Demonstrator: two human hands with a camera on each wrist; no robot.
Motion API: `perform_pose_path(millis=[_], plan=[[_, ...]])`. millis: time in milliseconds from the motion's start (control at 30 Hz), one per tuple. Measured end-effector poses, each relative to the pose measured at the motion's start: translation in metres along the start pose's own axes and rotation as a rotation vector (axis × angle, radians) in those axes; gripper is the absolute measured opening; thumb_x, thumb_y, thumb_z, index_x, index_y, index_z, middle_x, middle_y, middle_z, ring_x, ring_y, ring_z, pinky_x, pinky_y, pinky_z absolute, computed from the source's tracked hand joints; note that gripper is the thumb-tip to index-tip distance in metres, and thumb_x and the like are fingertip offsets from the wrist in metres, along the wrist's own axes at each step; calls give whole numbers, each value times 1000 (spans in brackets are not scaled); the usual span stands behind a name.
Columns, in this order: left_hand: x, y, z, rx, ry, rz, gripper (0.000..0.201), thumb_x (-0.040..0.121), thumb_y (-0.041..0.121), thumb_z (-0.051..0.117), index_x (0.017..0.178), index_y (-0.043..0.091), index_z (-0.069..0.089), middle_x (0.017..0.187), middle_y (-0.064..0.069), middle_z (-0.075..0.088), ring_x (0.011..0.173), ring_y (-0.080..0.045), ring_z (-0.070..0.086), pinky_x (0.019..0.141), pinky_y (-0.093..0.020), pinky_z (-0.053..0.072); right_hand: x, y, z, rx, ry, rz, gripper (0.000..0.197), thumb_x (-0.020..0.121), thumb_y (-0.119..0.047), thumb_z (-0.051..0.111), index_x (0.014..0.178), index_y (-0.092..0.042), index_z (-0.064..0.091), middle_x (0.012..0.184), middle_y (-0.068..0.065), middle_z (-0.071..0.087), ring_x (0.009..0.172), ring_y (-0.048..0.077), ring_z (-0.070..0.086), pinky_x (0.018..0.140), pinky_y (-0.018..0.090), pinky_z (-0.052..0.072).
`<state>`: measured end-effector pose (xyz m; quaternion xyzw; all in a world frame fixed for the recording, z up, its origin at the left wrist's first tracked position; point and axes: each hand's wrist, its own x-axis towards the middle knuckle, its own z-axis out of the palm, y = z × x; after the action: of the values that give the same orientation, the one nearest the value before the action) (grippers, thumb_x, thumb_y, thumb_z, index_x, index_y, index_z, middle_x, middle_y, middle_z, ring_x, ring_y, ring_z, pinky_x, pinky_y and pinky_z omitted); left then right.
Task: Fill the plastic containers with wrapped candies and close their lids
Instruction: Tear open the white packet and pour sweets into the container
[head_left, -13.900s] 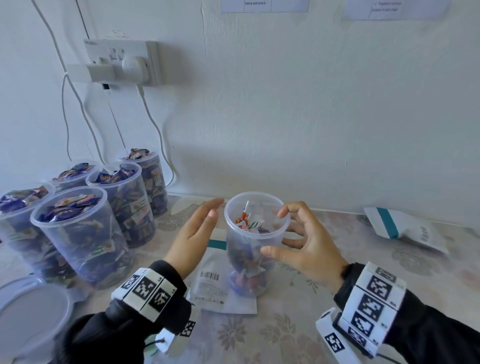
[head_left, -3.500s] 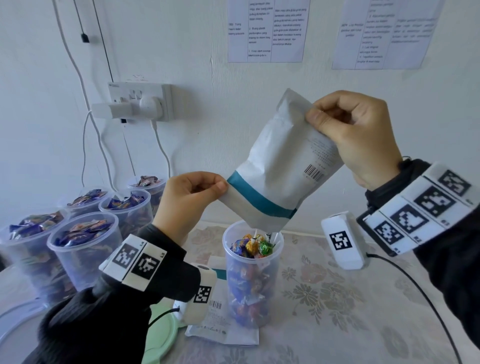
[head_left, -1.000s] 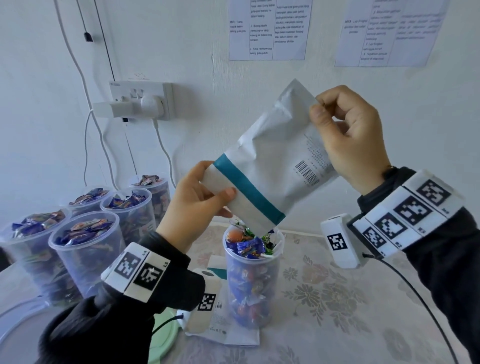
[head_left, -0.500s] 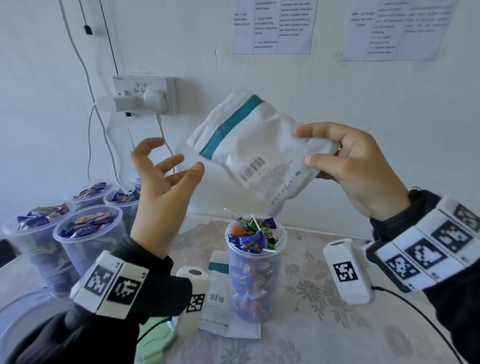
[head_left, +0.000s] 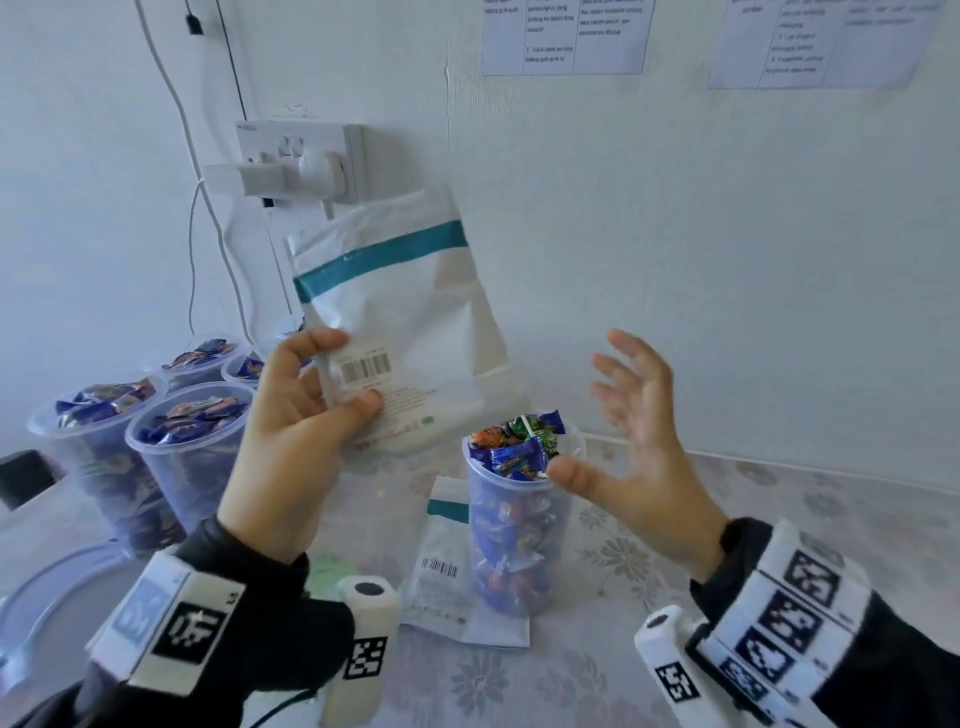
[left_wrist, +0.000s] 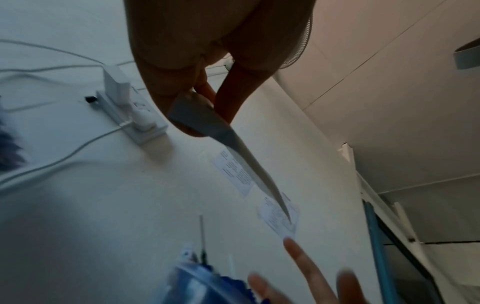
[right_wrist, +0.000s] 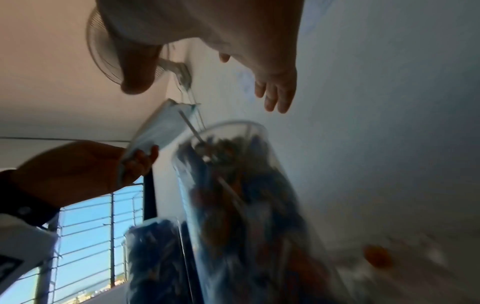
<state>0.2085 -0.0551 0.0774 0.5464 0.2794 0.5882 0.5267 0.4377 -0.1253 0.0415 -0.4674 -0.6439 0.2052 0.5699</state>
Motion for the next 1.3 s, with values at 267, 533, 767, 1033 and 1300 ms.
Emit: perform_pose_path(millis=[267,533,767,1033,1300], plan=[[-11,-23,-37,63,69,-179,47,82,-25,38,95,19,51,79,-8,66,57,-9,66,47,-23,54,-23,58,15,94,-165,239,109,51,-51,87,135,-58,18,134,-23,50,124,1,49,100,13,38],[-7,-56,-48,241,60,-323,52,79,-28,33,95,20,46,91,-11,61,74,-24,59,45,-23,52,-22,59,11,99,120,222,89,51,-26,85,125,-50,40,120,-4,63,103,7,63,75,19,52],[-11,-101,-37,510,-303,-527,54,77,-23,44,99,26,45,104,-8,61,86,-18,63,59,-27,53,3,31,-21,71,197,126,92,51,-22,84,132,-32,41,117,-3,64,103,12,64,80,28,55],[-3,-132,-18,776,-595,-618,55,74,-14,63,96,32,42,114,-7,57,95,-19,61,74,-28,57,-2,33,-7,115,63,150,89,50,-23,85,126,-40,42,116,1,66,100,12,65,76,26,55],[-2,-113,-15,893,-564,-221,63,66,14,58,115,44,32,140,11,32,135,-16,27,108,-16,26,-16,51,17,136,-57,201,91,53,-26,88,126,-49,39,120,-10,64,110,12,61,83,26,52]])
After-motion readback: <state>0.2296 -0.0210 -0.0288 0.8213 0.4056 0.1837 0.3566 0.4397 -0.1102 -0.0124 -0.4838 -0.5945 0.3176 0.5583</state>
